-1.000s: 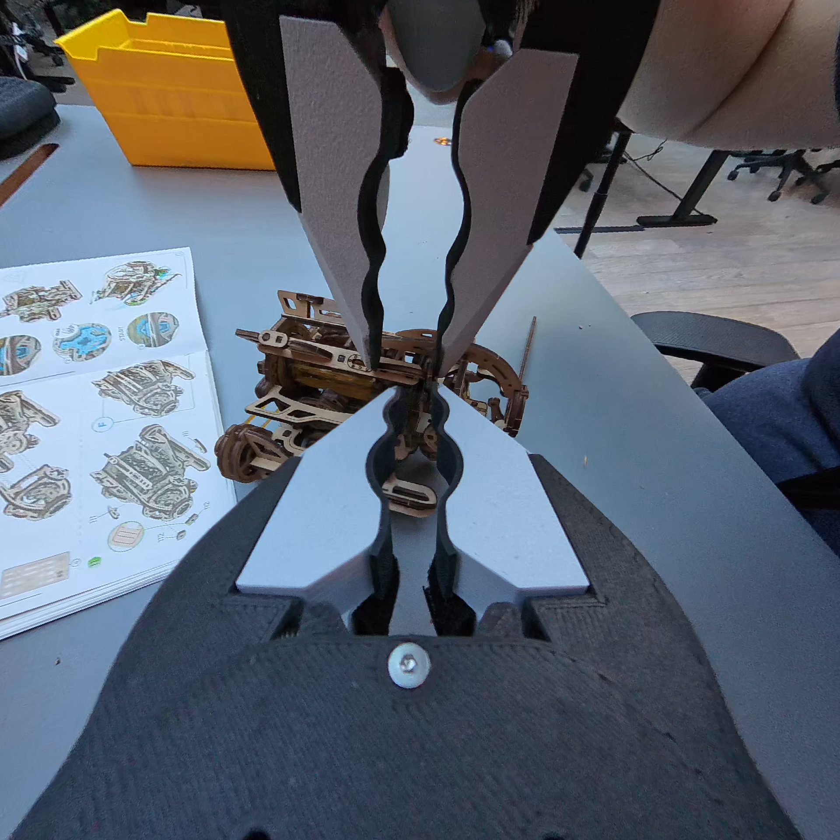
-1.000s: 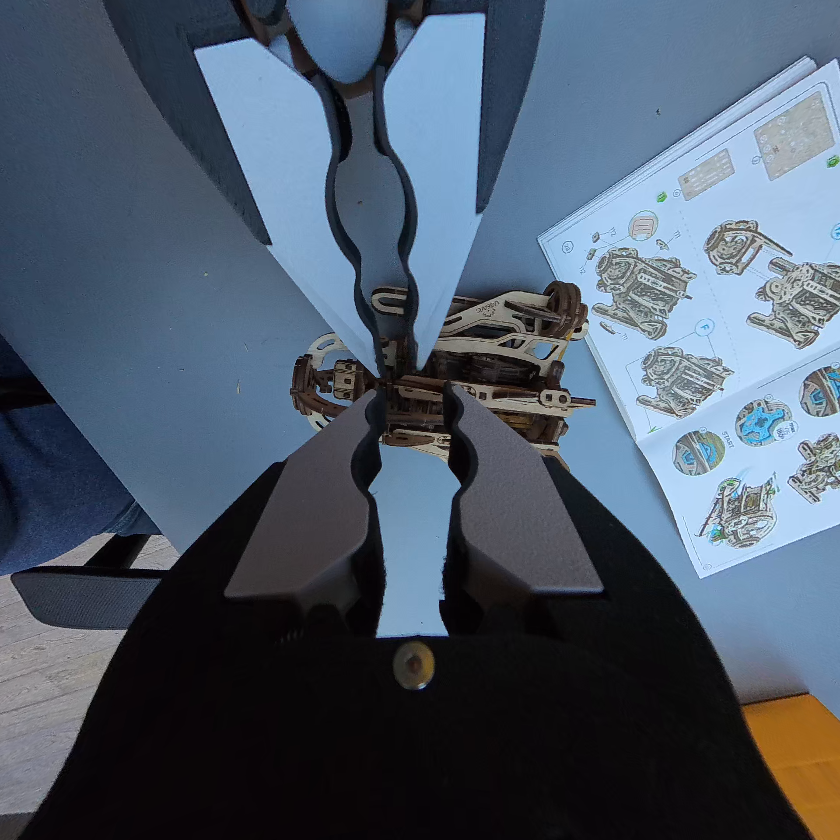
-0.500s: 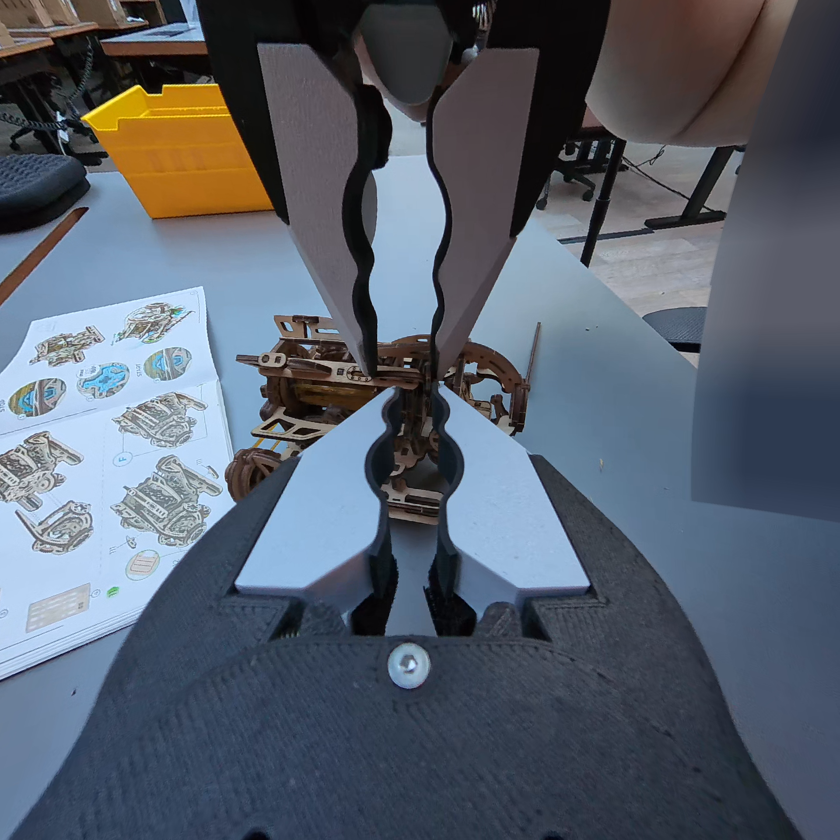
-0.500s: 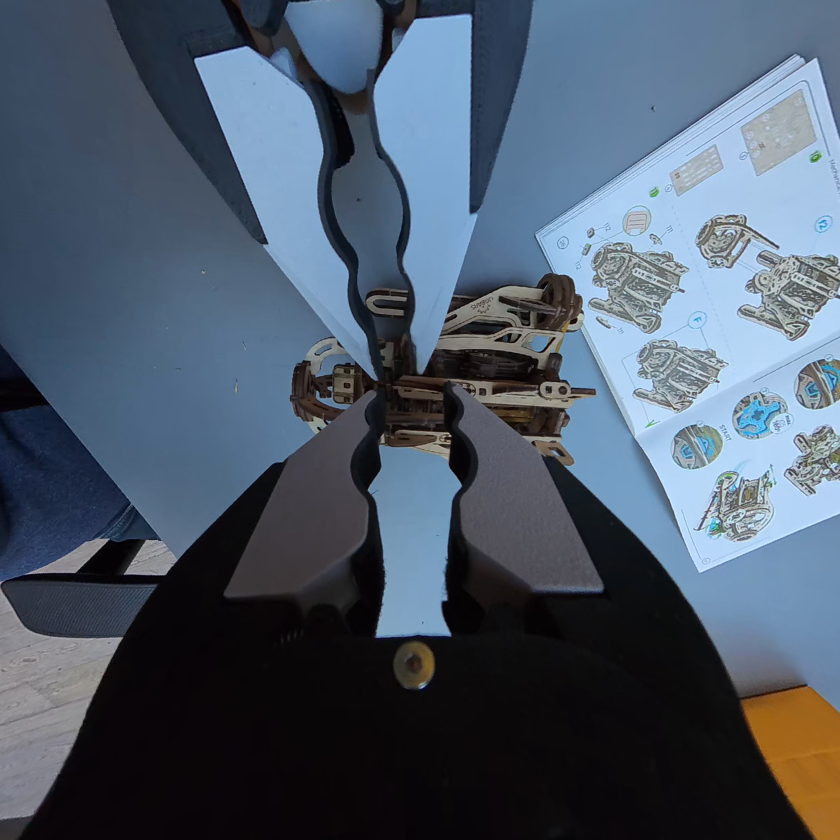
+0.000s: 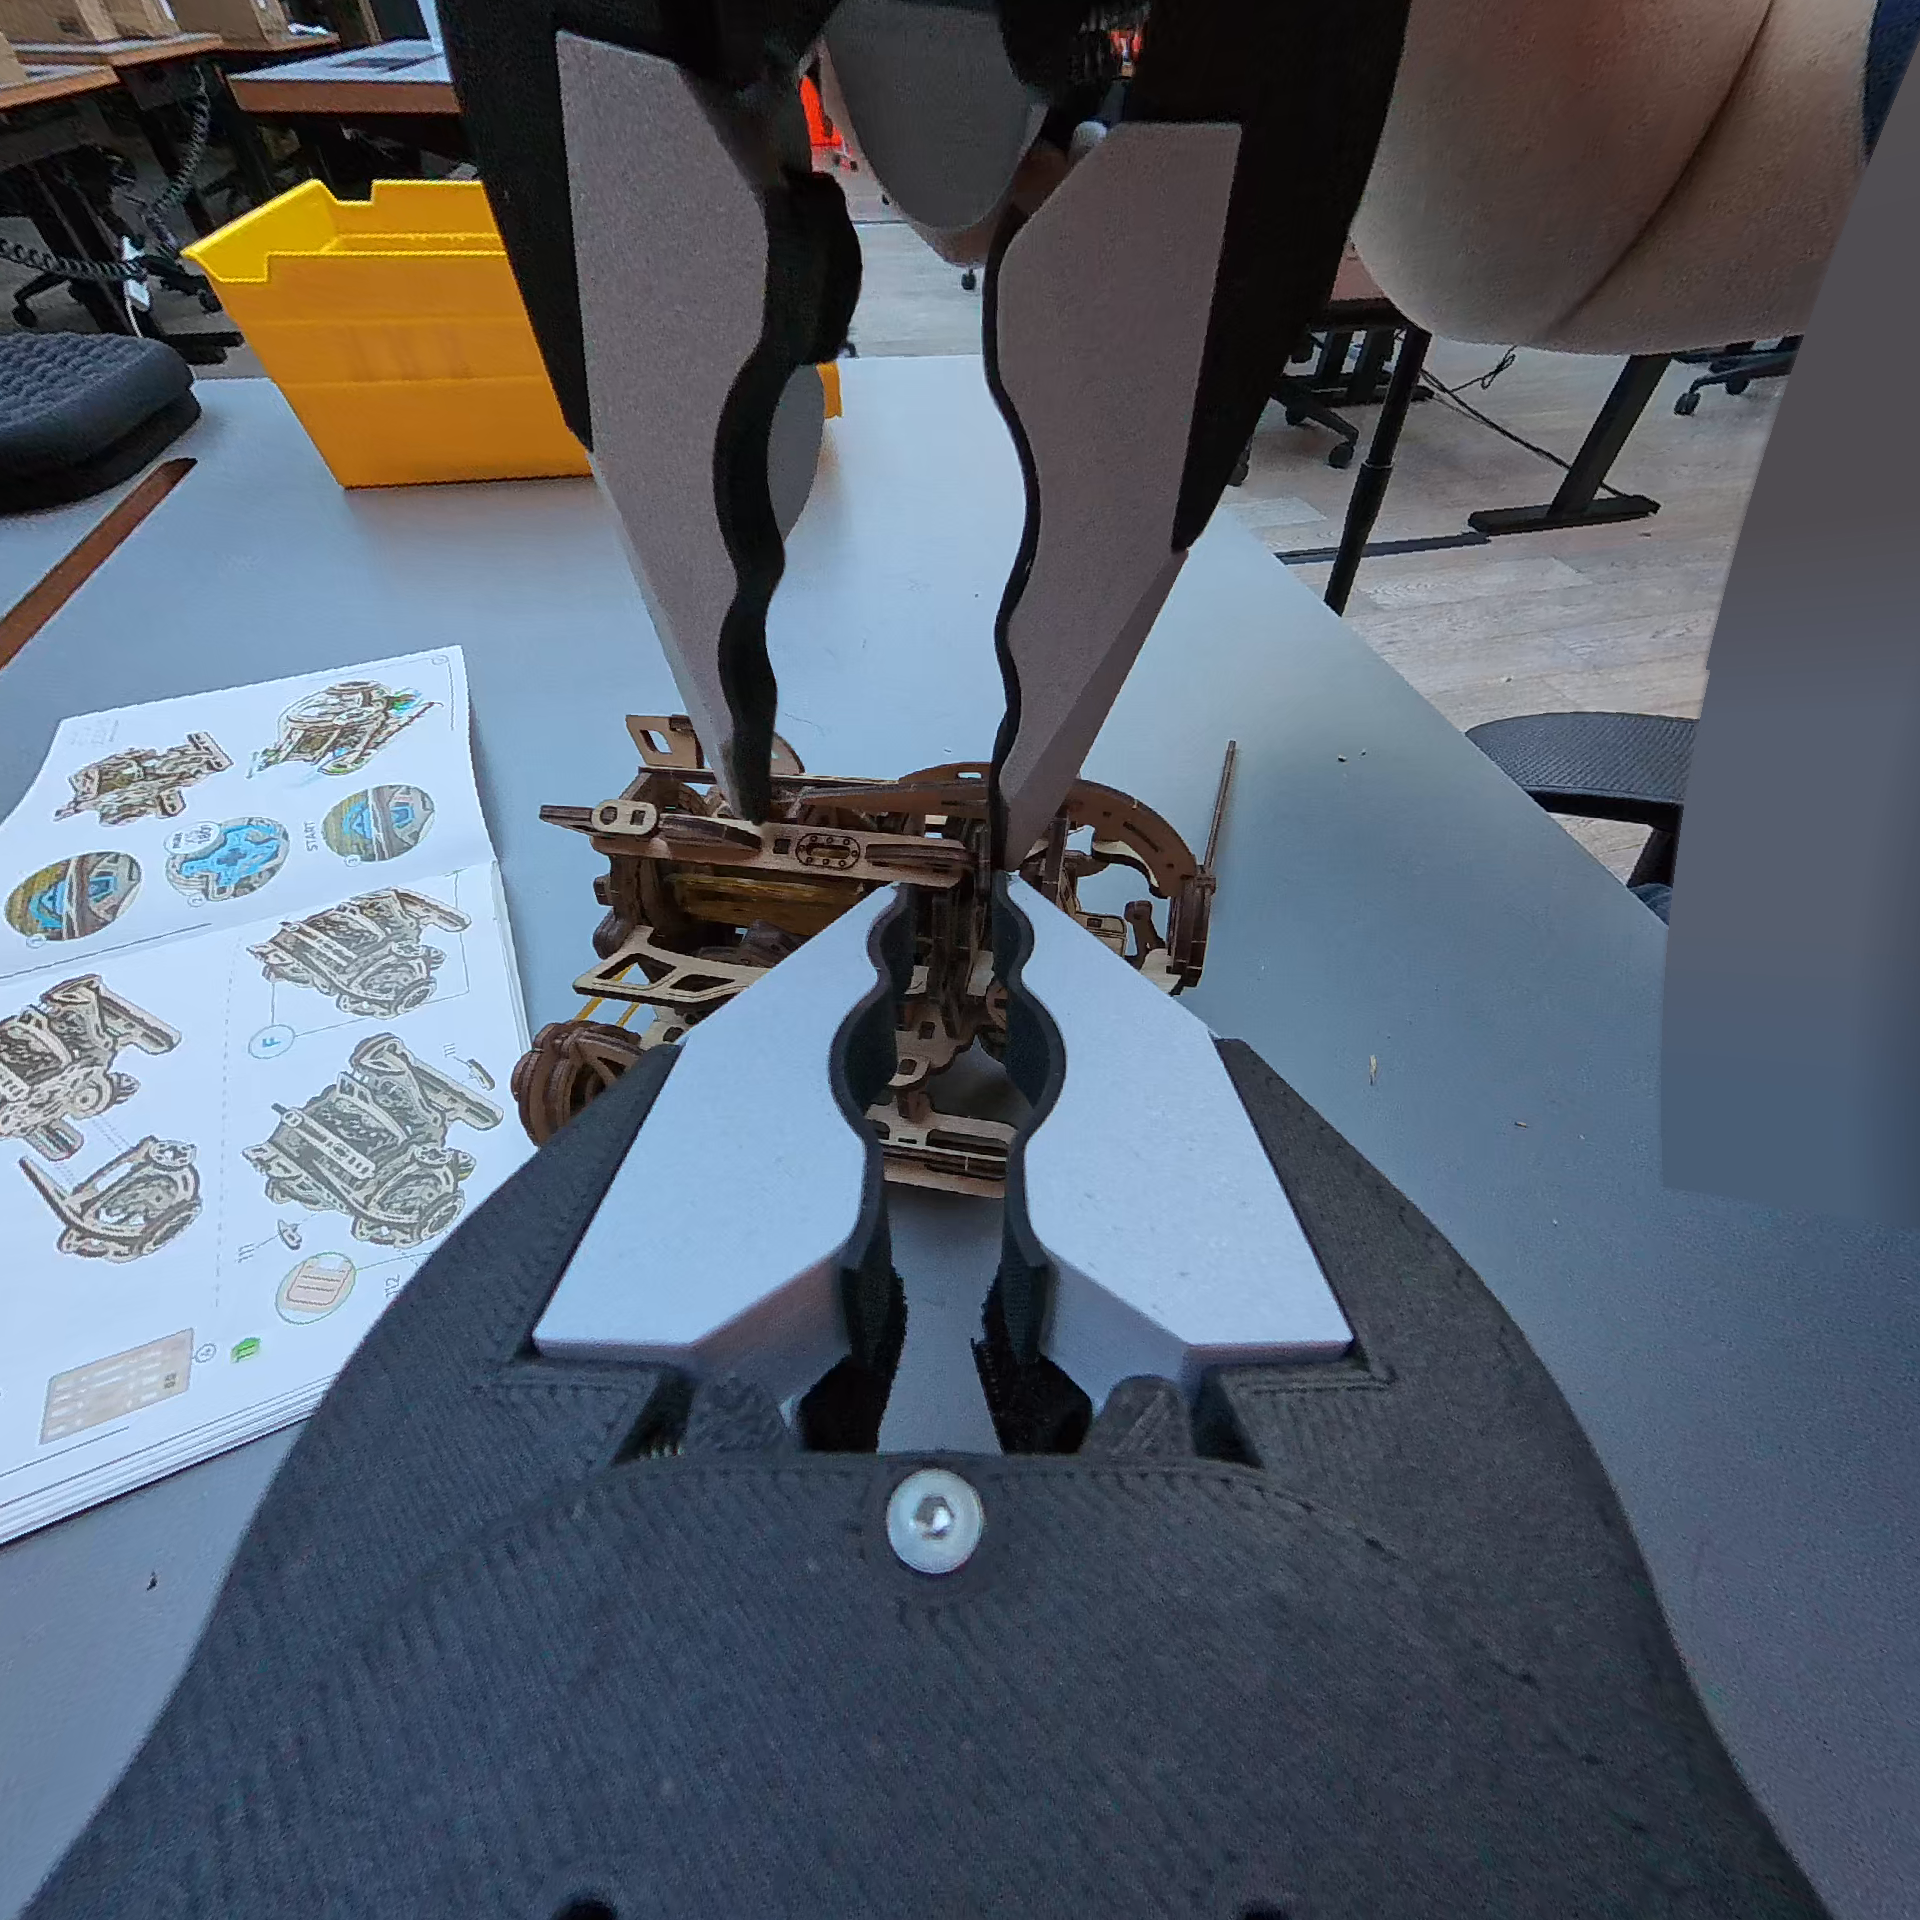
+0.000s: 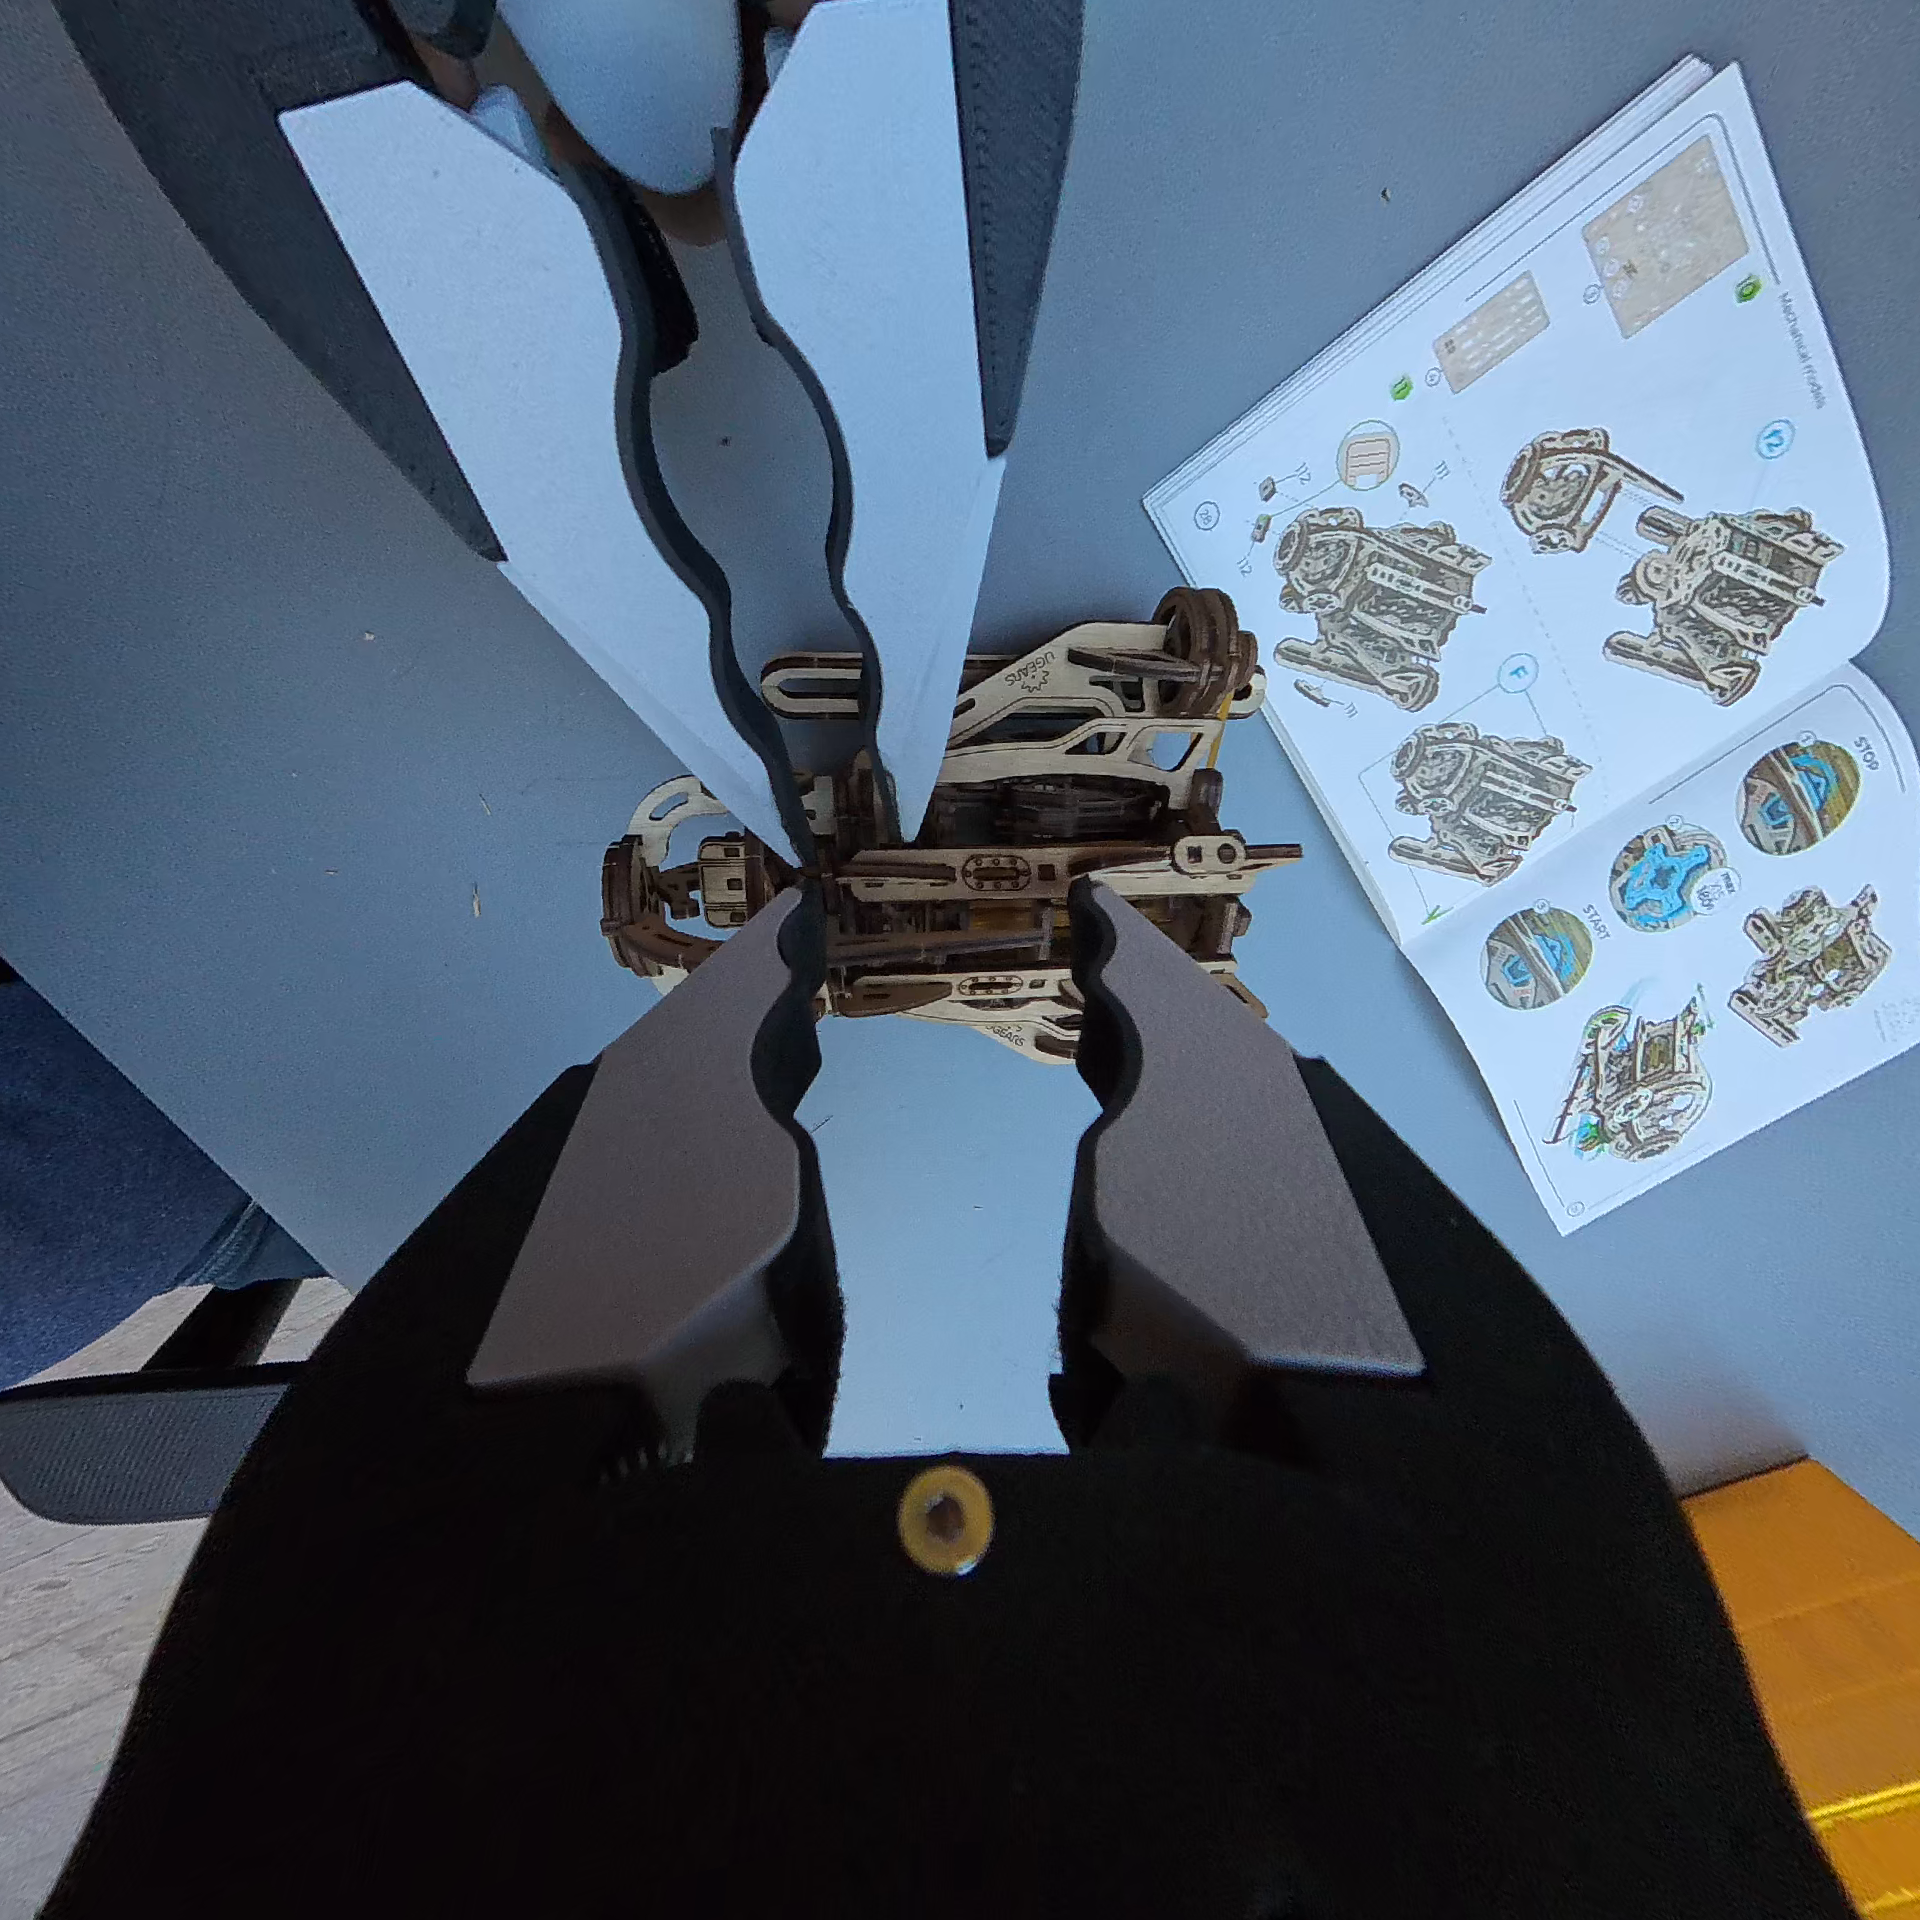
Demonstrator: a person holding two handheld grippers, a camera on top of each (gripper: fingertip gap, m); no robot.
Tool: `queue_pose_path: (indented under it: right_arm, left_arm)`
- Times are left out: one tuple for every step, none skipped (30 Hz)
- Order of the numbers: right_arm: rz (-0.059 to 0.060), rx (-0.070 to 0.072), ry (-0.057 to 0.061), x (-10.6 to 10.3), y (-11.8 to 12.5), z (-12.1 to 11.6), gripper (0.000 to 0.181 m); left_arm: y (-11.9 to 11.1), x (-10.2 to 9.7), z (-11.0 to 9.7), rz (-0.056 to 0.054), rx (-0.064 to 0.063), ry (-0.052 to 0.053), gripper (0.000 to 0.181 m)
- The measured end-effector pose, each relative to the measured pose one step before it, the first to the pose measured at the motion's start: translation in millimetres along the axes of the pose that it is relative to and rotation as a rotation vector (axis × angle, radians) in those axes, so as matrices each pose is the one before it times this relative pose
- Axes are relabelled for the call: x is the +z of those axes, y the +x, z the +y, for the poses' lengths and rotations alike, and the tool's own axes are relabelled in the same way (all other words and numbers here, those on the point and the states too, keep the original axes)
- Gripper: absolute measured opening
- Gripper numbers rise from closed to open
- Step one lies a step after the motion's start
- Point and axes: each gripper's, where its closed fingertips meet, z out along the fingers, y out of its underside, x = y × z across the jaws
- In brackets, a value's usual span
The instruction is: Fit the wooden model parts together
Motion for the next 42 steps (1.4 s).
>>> queue_pose_path:
  right_arm:
    - [-0.0027, 0.0038, -0.0002, 0.15, 0.17, 0.03, 0.047]
    - [-0.0002, 0.0038, -0.0018, 0.31, 0.53, 0.4, 0.048]
    - [-0.0025, 0.0047, -0.0046, 0.52, 0.08, 0.76, 0.048]
    - [-0.0026, 0.0027, -0.0037, 0.47, -0.22, 0.53, 0.048]
    - [-0.0016, 0.0025, -0.0007, 0.35, -0.2, 0.2, 0.048]
    - [0.0002, 0.0, 0.0012, -0.12, 0.07, -0.11, 0.048]
    - [0.0008, -0.0026, 0.001, -0.06, 0.02, -0.08, 0.048]
    - [-0.0001, 0.0, 0.0004, -0.09, 0.03, 0.02, 0.048]
    - [-0.0007, -0.0001, 0.0006, -0.06, -0.08, -0.1, 0.048]
    - [-0.0001, -0.0019, 0.0016, -0.01, -0.07, -0.18, 0.047]
    - [-0.0008, 0.0, 0.0005, 0.02, -0.09, 0.03, 0.047]
    - [0.0004, -0.0006, 0.0004, 0.02, 0.0, -0.03, 0.047]
    - [0.0002, -0.0004, 0.0011, 0.05, -0.02, -0.03, 0.046]
    - [-0.0007, 0.0017, 0.0011, -0.06, -0.02, 0.08, 0.047]
    - [-0.0014, 0.0043, 0.0017, -0.01, 0.04, 0.1, 0.047]
    - [-0.0023, 0.0042, 0.0016, -0.04, 0.08, 0.28, 0.047]
    - [-0.0019, 0.0057, 0.0022, 0.01, 0.13, 0.16, 0.047]
    - [-0.0011, 0.0028, 0.0018, -0.11, 0.2, 0.07, 0.047]
    - [-0.0007, 0.0025, 0.0028, 0.02, 0.1, 0.1, 0.047]
    - [-0.001, 0.0041, 0.0022, -0.09, 0.11, 0.01, 0.047]
    - [0.0, -0.0006, 0.0008, 0.01, 0.01, 0.11, 0.047]
    - [0.0017, -0.0024, 0.0019, -0.04, 0.09, 0.02, 0.047]
    - [0.0015, -0.0017, 0.0008, -0.09, 0.08, 0.05, 0.047]
    - [0.001, -0.004, 0.0013, 0.07, 0.01, -0.16, 0.047]
    - [0.0019, -0.0055, 0.0032, -0.07, 0.02, -0.2, 0.047]
    - [0.0014, -0.0025, 0.0043, -0.09, -0.03, -0.33, 0.046]
    - [0.0022, -0.0035, 0.0032, -0.04, 0.21, -0.28, 0.045]
    - [0.0014, -0.0083, 0.0025, -0.02, 0.02, -0.16, 0.044]
    - [0.0005, -0.0066, 0.0023, -0.17, -0.17, 0.04, 0.044]
    - [0.0013, -0.0035, 0.0027, -0.17, 0.09, -0.25, 0.043]
    - [0.0026, -0.0036, 0.0031, 0.02, 0.2, -0.14, 0.043]
    - [0.0011, -0.0024, 0.0045, -0.11, -0.15, -0.26, 0.042]
    - [0.0, -0.0056, 0.0053, -0.02, -0.47, -0.25, 0.041]
    - [0.0003, -0.0097, 0.0043, -0.01, -0.7, -0.17, 0.041]
    - [0.0018, -0.017, 0.0054, -0.13, -0.77, -0.7, 0.04]
    - [0.0049, -0.0248, 0.0046, -0.11, -0.79, -0.48, 0.039]
    - [0.0052, -0.0196, 0.0057, -0.43, -0.86, -0.75, 0.036]
    - [0.0073, -0.0164, 0.0039, -0.43, -0.35, -0.93, 0.033]
    - [0.0036, -0.0151, -0.0029, 0.04, -0.58, 0.03, 0.032]
    - [-0.0048, -0.0067, -0.0007, 0.01, -1.29, -0.31, 0.029]
    - [-0.013, -0.0026, -0.0038, 0.16, -1.82, 0.35, 0.025]
    - [-0.007, 0.0014, -0.0011, 0.1, -0.5, 0.1, 0.025]
  left_arm:
    - [-0.07, -0.02, 0.03, 0.0001, -0.0004, -0.0011, 0.012]
    - [0.02, 0.03, 0.1, -0.0001, -0.0005, -0.0009, 0.012]
    - [0.05, -0.05, -0.05, -0.0001, -0.0008, -0.0003, 0.012]
    - [0.0, 0.14, 0.05, 0.0001, -0.0001, -0.0008, 0.012]
    - [0.04, 0.06, 0.23, -0.0003, 0.0015, -0.0012, 0.012]
    - [0.05, -0.07, 0.02, -0.0003, 0.0016, 0.0001, 0.011]
    - [0.07, 0.04, -0.07, -0.0001, 0.0003, 0.0005, 0.011]
    - [-0.01, -0.02, 0.03, 0.0002, -0.0008, -0.0002, 0.011]
    - [0.03, -0.02, -0.12, 0.0004, -0.0009, 0.0002, 0.011]
    - [-0.05, -0.02, 0.02, 0.0, -0.0006, 0.0008, 0.011]
    - [-0.04, 0.03, 0.06, 0.0001, -0.0005, 0.0011, 0.011]
    - [-0.01, -0.02, 0.01, 0.0002, -0.0006, 0.0017, 0.011]
    - [-0.18, 0.06, 0.0, -0.0008, -0.0003, 0.0016, 0.011]
    - [-0.32, -0.01, -0.02, -0.0014, 0.0005, 0.0019, 0.012]
    - [0.07, -0.05, -0.09, 0.0011, 0.0017, 0.0035, 0.011]
    - [0.5, 0.18, -0.18, 0.0025, 0.0038, 0.0046, 0.01]
    - [0.32, 0.12, -0.09, 0.0012, 0.0041, 0.0057, 0.009]
    - [0.23, 0.1, -0.1, 0.0014, 0.0015, 0.0058, 0.009]
    - [0.33, 0.12, 0.07, 0.0037, -0.0024, 0.0051, 0.008]
    - [0.38, 0.15, 0.06, 0.0058, -0.0063, 0.005, 0.007]
    - [0.15, 0.07, 0.14, 0.0055, -0.008, 0.0044, 0.008]
    - [-0.15, 0.02, -0.04, 0.0031, -0.0071, 0.0034, 0.008]
    - [-0.79, -0.04, -0.03, -0.0011, -0.005, 0.0017, 0.01]
    - [-0.7, -0.02, 0.07, -0.002, -0.0012, 0.0002, 0.011]
    - [-0.26, -0.06, -0.01, -0.0012, 0.0027, -0.0006, 0.011]
    - [-0.31, -0.14, -0.08, -0.003, 0.0056, -0.0006, 0.011]
    - [-0.69, -0.1, -0.01, -0.0055, 0.0062, -0.0004, 0.012]
    - [-0.3, 0.03, 0.03, -0.0027, 0.0043, -0.0011, 0.012]
    - [0.26, 0.15, 0.04, 0.0027, 0.0014, -0.0006, 0.01]
    - [0.5, 0.17, -0.17, 0.0042, -0.0004, 0.0002, 0.008]
    - [0.34, 0.08, -0.02, 0.0031, -0.0003, 0.0, 0.007]
    - [-0.01, 0.13, 0.01, 0.0015, 0.0, 0.0005, 0.007]
    - [0.02, 0.0, -0.03, 0.0002, 0.0002, 0.0011, 0.007]
    - [-0.3, 0.05, 0.18, -0.0015, 0.0013, 0.001, 0.008]
    - [-0.65, -0.07, 0.09, -0.004, 0.0015, 0.0011, 0.01]
    - [-0.65, 0.07, 0.11, -0.0033, -0.0001, 0.0006, 0.011]
    - [-0.43, -0.02, 0.13, -0.0018, -0.0019, -0.0002, 0.01]
    - [-0.7, 0.12, -0.02, -0.0024, -0.0021, 0.0007, 0.01]
    - [-0.31, 0.09, 0.05, -0.0012, -0.0022, 0.001, 0.01]
    - [0.02, 0.14, -0.02, 0.0012, -0.0023, 0.0006, 0.01]
    - [0.06, 0.05, -0.09, -0.0004, -0.0003, 0.0006, 0.01]
    - [-0.23, 0.1, 0.02, -0.0028, 0.0018, -0.0003, 0.011]
